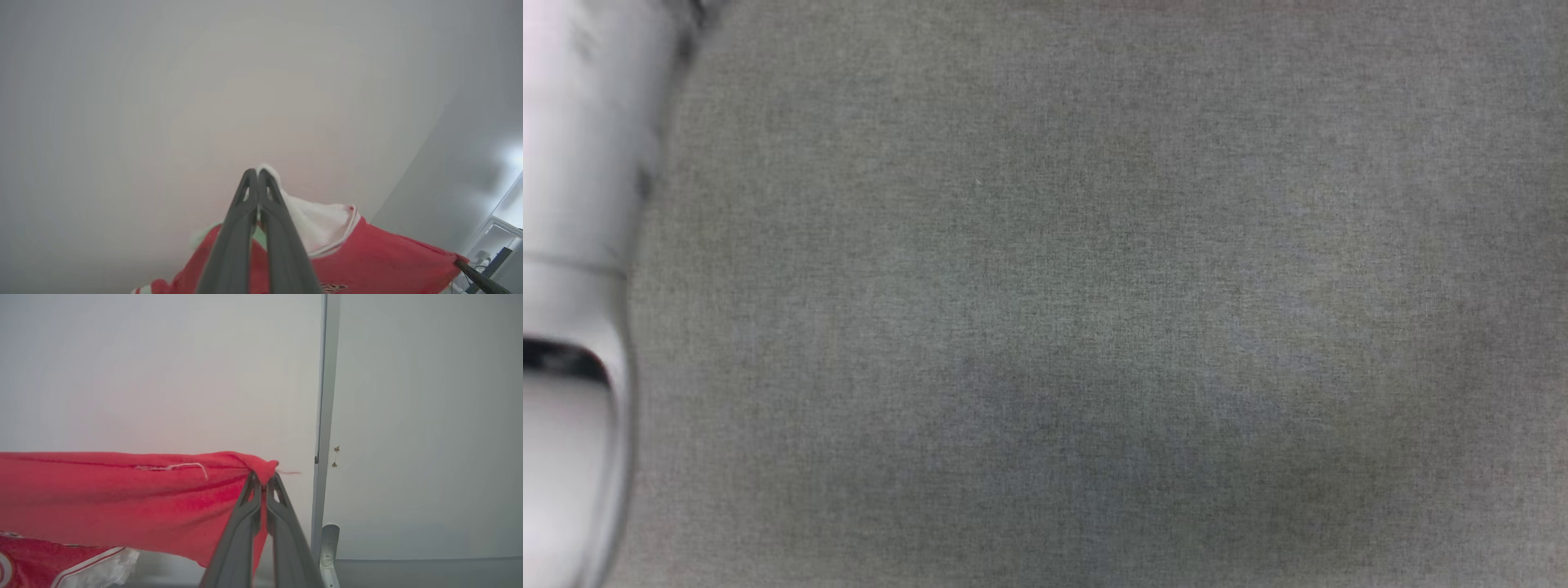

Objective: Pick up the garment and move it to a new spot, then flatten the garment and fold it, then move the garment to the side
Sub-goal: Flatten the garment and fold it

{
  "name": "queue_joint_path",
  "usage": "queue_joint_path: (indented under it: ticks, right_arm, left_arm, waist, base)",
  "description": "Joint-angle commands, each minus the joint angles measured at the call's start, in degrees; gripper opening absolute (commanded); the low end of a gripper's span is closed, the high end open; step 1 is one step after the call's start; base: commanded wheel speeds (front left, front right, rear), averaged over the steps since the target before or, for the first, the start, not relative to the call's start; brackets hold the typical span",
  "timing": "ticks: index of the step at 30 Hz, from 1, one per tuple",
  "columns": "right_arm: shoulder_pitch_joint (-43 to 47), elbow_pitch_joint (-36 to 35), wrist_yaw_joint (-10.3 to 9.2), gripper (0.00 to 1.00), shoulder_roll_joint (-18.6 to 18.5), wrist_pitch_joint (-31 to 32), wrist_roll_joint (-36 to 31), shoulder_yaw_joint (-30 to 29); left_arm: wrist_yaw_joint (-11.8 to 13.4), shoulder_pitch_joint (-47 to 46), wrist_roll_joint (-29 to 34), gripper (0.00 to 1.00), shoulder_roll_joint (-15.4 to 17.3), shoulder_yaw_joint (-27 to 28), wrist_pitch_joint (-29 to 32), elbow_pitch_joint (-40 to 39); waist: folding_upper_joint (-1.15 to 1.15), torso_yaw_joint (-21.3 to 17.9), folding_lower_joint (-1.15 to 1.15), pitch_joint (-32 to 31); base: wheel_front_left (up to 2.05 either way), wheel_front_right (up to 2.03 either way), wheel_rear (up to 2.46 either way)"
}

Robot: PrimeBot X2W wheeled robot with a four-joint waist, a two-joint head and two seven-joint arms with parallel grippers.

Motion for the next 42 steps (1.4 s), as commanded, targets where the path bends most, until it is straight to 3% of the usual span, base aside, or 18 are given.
queue_joint_path:
  ticks: [1,9,12,16,20,27,33,42]
  right_arm:
    - [3.6,-2.1,-0.09,0.00,-1.3,0.3,1.6,2.0]
    - [20.5,-14.8,-0.08,0.00,-7.4,1.3,10.2,9.0]
    - [27.5,-20.6,-0.08,0.00,-10.7,1.4,13.2,10.6]
    - [37.3,-28.3,-0.08,0.00,-14.7,2.0,16.7,12.2]
    - [46.3,-35.1,-0.08,0.00,-18.7,3.2,19.0,12.9]
    - [60.0,-43.4,-0.08,0.00,-22.8,4.3,20.5,9.6]
    - [68.9,-48.5,-0.08,0.00,-24.0,5.2,19.8,5.4]
    - [83.7,-59.2,-0.09,0.00,-23.4,10.5,16.0,-5.6]
  left_arm:
    - [-0.1,4.6,-1.6,0.00,0.8,-1.5,0.0,-2.9]
    - [-0.1,24.4,-9.4,0.00,5.8,-5.4,-0.6,-20.0]
    - [-0.1,31.5,-9.6,0.00,8.2,-5.9,-0.7,-26.3]
    - [-0.1,41.6,-5.9,0.00,10.8,-3.8,-0.7,-33.1]
    - [-0.1,52.3,-1.9,0.00,10.5,0.4,-0.7,-37.9]
    - [-0.1,70.1,3.7,0.00,9.7,4.7,-0.7,-44.7]
    - [1.7,80.4,6.3,0.00,9.9,7.5,-0.7,-50.8]
    - [7.1,96.0,10.0,0.00,10.6,12.9,-0.7,-64.7]
  waist:
    - [0.00,0.2,0.00,-0.5]
    - [0.00,0.8,0.00,-3.6]
    - [0.00,0.9,0.00,-5.1]
    - [0.00,1.0,0.00,-7.3]
    - [0.00,1.1,0.00,-10.0]
    - [0.00,0.5,0.00,-13.9]
    - [0.00,0.0,0.00,-15.2]
    - [0.00,-2.2,0.00,-15.6]
  base:
    - [0.00,0.00,0.00]
    - [0.00,0.00,0.00]
    - [0.00,0.00,0.00]
    - [0.00,0.00,0.00]
    - [0.00,0.00,0.00]
    - [0.00,0.00,0.00]
    - [0.00,0.00,0.00]
    - [0.00,0.00,0.00]
